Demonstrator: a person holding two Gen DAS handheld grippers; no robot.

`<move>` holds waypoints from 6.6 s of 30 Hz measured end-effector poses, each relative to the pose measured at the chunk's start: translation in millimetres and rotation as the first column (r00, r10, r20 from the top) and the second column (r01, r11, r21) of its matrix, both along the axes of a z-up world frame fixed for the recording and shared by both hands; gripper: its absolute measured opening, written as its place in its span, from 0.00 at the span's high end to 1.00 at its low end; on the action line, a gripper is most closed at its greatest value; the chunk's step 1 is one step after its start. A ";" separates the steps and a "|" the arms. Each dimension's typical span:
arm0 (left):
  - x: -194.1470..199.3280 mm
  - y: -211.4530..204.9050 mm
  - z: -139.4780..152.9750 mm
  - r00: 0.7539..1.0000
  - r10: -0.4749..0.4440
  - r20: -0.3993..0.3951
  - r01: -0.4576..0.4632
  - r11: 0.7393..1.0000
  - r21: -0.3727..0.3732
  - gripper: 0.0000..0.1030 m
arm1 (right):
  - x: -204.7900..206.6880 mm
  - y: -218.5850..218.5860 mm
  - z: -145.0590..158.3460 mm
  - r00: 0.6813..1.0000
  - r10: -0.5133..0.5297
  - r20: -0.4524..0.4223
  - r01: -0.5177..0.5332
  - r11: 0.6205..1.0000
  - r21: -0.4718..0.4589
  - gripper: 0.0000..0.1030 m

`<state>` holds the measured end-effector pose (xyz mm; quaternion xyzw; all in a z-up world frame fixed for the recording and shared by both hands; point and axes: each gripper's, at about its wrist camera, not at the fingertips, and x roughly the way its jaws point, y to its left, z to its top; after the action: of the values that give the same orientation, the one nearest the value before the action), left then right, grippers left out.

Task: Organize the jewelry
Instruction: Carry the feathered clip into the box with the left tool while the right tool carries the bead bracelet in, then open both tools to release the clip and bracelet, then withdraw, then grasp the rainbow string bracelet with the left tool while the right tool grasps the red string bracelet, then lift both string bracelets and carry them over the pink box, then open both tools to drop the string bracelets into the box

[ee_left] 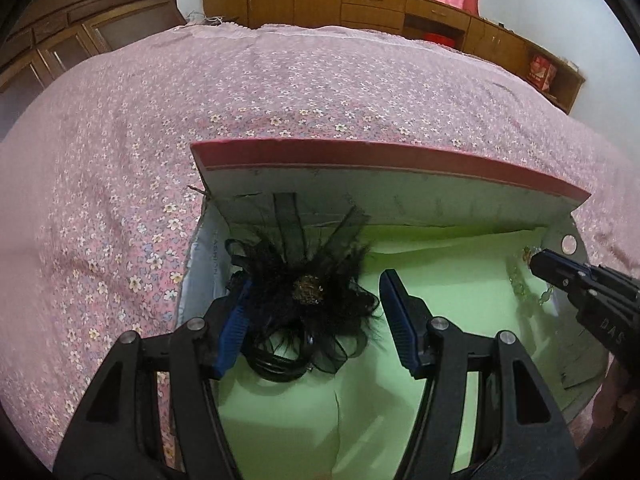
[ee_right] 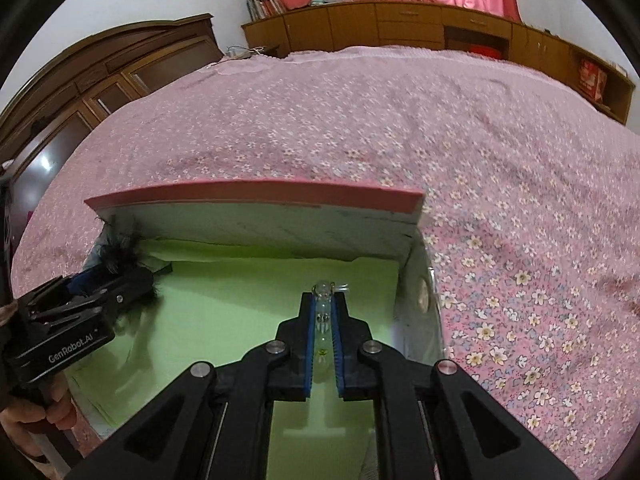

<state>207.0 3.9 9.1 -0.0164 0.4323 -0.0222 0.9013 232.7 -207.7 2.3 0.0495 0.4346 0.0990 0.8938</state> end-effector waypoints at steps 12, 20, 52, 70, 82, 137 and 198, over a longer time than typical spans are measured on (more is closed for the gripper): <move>-7.1 6.2 18.3 0.999 -0.023 0.048 0.023 1.000 -0.019 0.42 | -16.3 -3.3 22.1 0.998 0.003 0.069 -0.004 1.000 0.024 0.64; -37.2 11.4 44.2 0.992 -0.028 0.121 0.037 0.997 -0.073 0.42 | -44.7 -9.5 53.5 0.987 -0.019 0.158 0.006 0.996 0.085 0.62; -144.4 31.2 51.9 0.982 -0.040 0.186 0.064 0.990 -0.124 0.41 | -177.9 20.2 65.5 0.957 0.007 0.289 -0.035 0.995 0.091 0.54; -153.4 30.9 -2.4 0.998 -0.060 0.028 0.062 0.994 -0.086 0.41 | -181.2 37.1 9.8 0.992 0.043 0.122 -0.051 0.997 0.059 0.54; -152.9 28.5 -36.2 0.995 -0.071 -0.070 0.065 0.995 -0.081 0.44 | -172.0 46.9 -20.3 0.997 0.073 0.012 -0.074 0.995 0.060 0.57; -176.4 11.8 41.4 0.969 -0.105 0.223 0.122 0.991 -0.064 1.00 | -196.3 38.9 38.9 0.971 0.082 0.224 -0.108 0.989 0.104 0.93; -83.8 7.6 5.3 0.987 -0.032 0.159 0.046 0.995 -0.088 1.00 | -86.0 -1.9 -4.2 0.985 -0.078 0.153 0.081 0.997 -0.018 0.92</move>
<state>123.2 11.6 14.4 -0.0472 0.3584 -0.0608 0.9304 146.7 -209.5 -1.8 0.0485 0.3641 0.0615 0.9280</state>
